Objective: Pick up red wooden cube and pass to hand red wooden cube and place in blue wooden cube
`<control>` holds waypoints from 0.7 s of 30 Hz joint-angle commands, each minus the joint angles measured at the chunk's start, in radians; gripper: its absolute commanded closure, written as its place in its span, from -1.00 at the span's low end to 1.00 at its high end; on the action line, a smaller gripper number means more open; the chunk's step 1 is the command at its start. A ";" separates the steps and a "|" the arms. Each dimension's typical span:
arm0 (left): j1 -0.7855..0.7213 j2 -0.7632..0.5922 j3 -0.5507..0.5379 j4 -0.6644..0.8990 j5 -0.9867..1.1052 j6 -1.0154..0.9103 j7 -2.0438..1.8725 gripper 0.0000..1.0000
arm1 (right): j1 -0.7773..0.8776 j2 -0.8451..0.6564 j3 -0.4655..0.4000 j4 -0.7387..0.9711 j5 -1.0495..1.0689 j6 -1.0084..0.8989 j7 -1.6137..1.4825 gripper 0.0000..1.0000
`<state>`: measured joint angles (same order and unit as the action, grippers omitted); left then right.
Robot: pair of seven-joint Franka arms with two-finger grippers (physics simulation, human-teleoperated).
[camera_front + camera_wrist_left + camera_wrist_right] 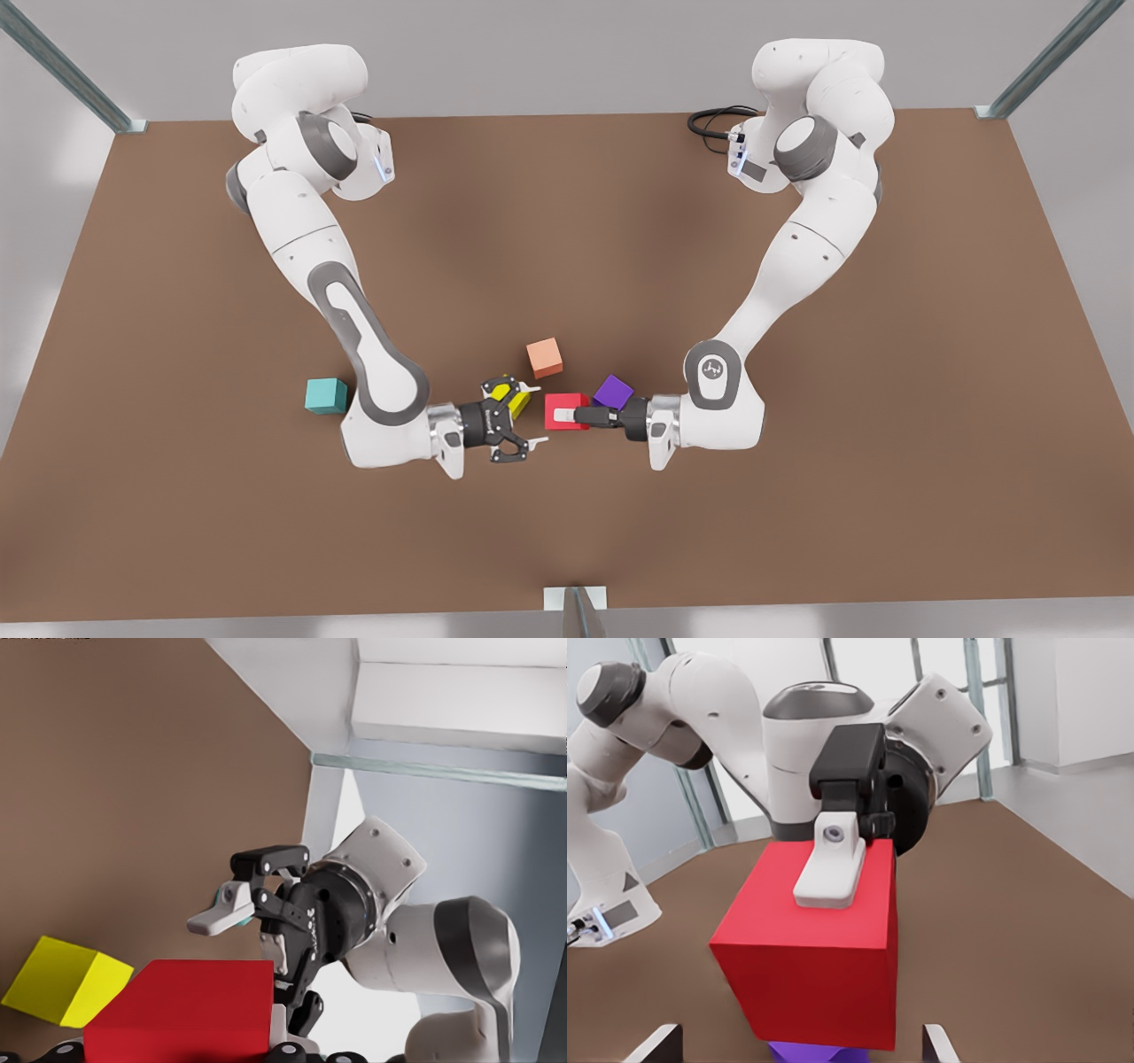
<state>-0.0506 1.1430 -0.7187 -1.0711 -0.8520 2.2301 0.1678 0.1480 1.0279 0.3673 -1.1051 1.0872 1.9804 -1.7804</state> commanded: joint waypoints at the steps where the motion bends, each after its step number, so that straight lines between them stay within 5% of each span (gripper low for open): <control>1: 0.000 -0.002 -0.001 0.000 -0.015 0.000 0.193 -0.31 | 0.002 -0.002 0.001 -0.004 0.019 0.015 -0.221 -1.00; 20: -0.002 0.000 -0.002 0.000 -0.022 0.013 0.191 -0.31 | 0.065 0.009 -0.001 -0.009 0.105 0.074 -0.229 -1.00; 21: -0.002 0.000 -0.002 0.000 -0.022 0.013 0.191 -0.31 | 0.065 0.009 -0.001 -0.009 0.105 0.074 -0.228 -0.74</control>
<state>-0.0522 1.1445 -0.7202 -1.0713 -0.8650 2.2455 0.2797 0.2115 1.0380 0.3655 -1.1140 1.1871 2.0372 -1.9393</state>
